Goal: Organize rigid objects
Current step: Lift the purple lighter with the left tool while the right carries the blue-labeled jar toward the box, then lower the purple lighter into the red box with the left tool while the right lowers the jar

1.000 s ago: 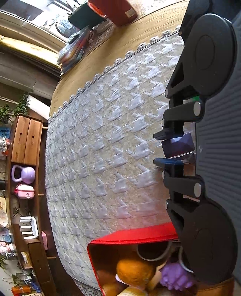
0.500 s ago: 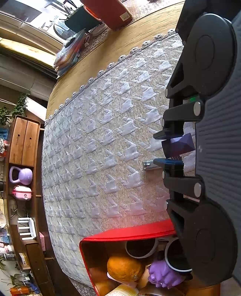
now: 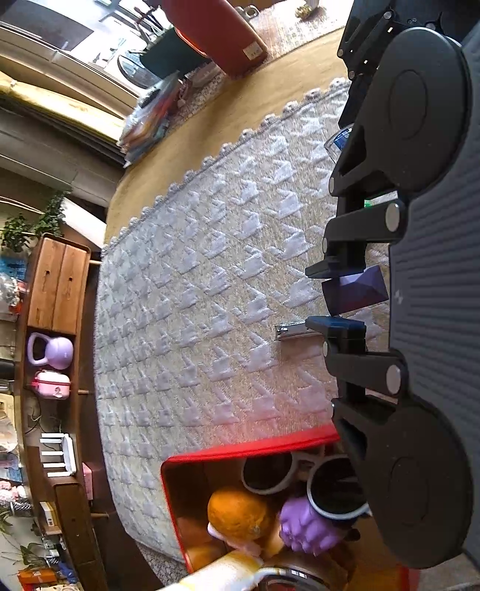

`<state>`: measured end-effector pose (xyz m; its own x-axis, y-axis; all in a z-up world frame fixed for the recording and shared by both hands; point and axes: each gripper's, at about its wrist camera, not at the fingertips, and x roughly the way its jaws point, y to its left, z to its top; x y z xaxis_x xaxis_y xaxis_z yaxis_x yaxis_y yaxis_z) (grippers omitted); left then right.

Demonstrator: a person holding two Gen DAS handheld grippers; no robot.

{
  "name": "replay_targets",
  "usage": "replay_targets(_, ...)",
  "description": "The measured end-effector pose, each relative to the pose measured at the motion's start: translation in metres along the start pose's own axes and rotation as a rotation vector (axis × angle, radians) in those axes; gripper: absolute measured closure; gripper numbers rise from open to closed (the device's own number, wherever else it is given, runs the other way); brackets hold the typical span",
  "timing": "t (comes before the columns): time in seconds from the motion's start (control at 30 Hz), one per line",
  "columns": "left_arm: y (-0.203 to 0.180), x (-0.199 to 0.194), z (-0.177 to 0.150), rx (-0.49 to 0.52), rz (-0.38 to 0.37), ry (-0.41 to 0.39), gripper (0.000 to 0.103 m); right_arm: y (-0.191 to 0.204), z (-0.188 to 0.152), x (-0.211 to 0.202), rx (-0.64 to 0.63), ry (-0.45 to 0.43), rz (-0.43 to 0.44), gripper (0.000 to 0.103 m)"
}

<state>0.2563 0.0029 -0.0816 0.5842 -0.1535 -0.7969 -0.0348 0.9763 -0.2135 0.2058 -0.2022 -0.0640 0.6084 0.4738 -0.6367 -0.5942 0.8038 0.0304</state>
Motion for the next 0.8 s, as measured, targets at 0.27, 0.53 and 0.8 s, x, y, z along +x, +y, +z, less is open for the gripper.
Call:
replay_targets(0.27,0.011,-0.043,-0.005,-0.011,-0.009,-0.045,0.082,0.029,0.026,-0.022,-0.016,-0.05,0.036,0.066)
replay_targets(0.53,0.041,-0.083,-0.011,-0.027,0.008,-0.092,0.082,0.065,0.054,-0.026,-0.044,-0.077,0.089,0.066)
replay_targets(0.8,0.084,-0.112,-0.009,-0.056,0.048,-0.139,0.082,0.106,0.076,-0.009,-0.095,-0.081,0.116,0.066)
